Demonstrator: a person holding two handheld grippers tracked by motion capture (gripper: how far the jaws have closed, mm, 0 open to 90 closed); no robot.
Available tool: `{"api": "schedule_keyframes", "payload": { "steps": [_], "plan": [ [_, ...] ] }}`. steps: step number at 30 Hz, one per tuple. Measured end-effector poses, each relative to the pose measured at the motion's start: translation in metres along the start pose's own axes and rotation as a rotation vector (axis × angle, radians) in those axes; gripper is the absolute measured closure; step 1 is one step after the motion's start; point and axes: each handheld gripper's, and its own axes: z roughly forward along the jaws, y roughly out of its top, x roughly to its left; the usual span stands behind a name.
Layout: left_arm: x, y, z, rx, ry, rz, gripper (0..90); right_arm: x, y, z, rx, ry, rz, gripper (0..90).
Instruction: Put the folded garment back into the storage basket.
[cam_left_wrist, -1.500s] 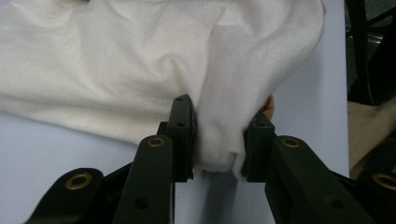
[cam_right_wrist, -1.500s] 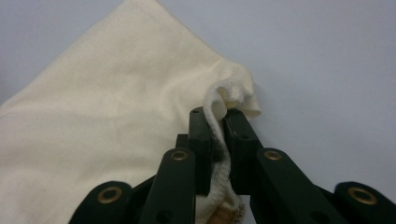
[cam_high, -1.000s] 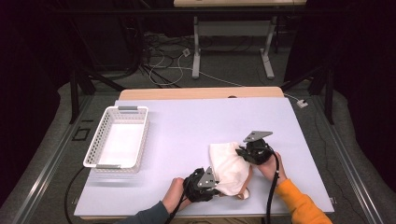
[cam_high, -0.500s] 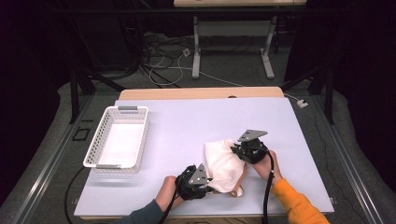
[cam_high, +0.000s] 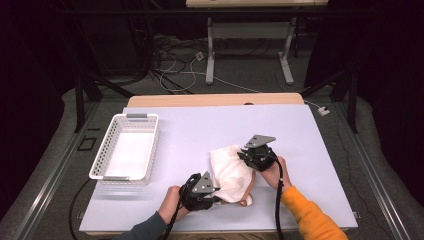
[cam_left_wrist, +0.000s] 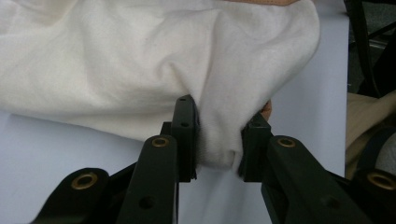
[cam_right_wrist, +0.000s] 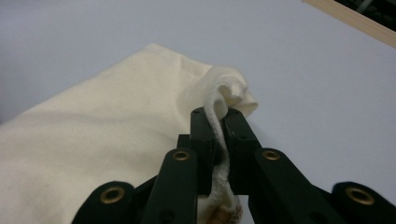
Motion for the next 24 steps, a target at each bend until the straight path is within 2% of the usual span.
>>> {"api": "schedule_keyframes", "payload": {
  "steps": [12,16,20,23,24],
  "plan": [
    [0.005,-0.014,-0.019,-0.01,0.029,-0.016,73.0,0.011,0.015,0.011,-0.005,0.023,-0.036,84.1],
    [0.009,-0.021,-0.025,-0.008,0.035,-0.042,73.1,0.017,0.021,0.021,-0.001,0.041,-0.053,84.1],
    [0.011,-0.028,-0.031,-0.002,0.045,-0.044,73.1,0.022,0.029,0.032,-0.006,0.054,-0.066,84.1],
    [0.012,-0.032,-0.035,0.0,0.049,-0.067,73.1,0.027,0.033,0.038,-0.008,0.066,-0.07,84.1],
    [0.013,-0.034,-0.036,0.004,0.05,-0.062,73.1,0.028,0.034,0.039,-0.008,0.065,-0.077,84.1]
  ]
}}
